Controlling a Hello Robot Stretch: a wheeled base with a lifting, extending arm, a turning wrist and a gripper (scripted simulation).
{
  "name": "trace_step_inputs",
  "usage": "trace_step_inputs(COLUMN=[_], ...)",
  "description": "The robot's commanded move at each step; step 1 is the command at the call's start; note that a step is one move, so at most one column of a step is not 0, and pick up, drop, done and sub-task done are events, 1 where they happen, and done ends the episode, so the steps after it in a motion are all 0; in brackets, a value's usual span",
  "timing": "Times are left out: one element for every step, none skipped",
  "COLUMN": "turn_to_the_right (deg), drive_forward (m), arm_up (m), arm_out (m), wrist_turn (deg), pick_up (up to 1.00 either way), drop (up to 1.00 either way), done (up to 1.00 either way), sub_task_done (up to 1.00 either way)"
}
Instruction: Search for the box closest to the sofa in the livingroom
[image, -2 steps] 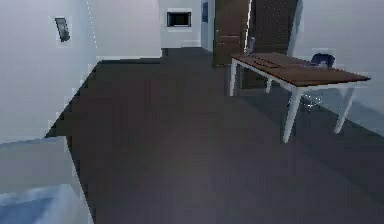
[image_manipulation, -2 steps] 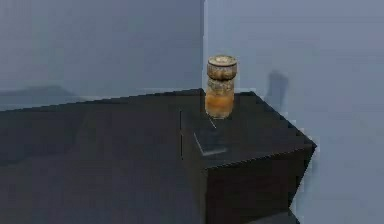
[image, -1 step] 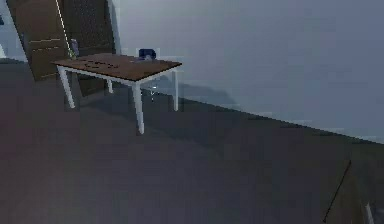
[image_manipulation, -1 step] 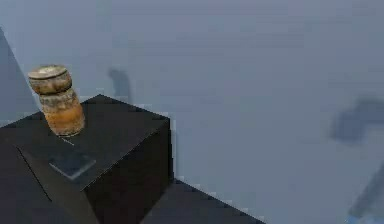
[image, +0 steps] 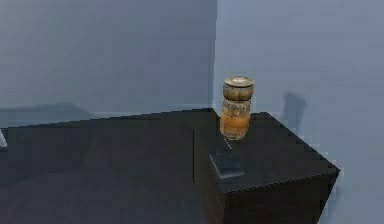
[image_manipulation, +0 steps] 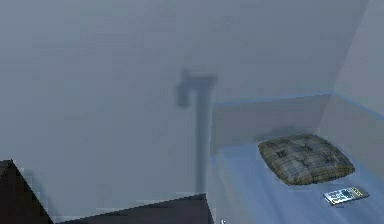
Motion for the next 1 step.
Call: trace_step_inputs(turn_to_the_right=[0.0], drive_forward=[0.10], arm_up=[0.00], arm_out=[0.00], wrist_turn=[0.0], pick_up=[0.00], drop=[0.00], done=[0.00], sub_task_done=[0.00])
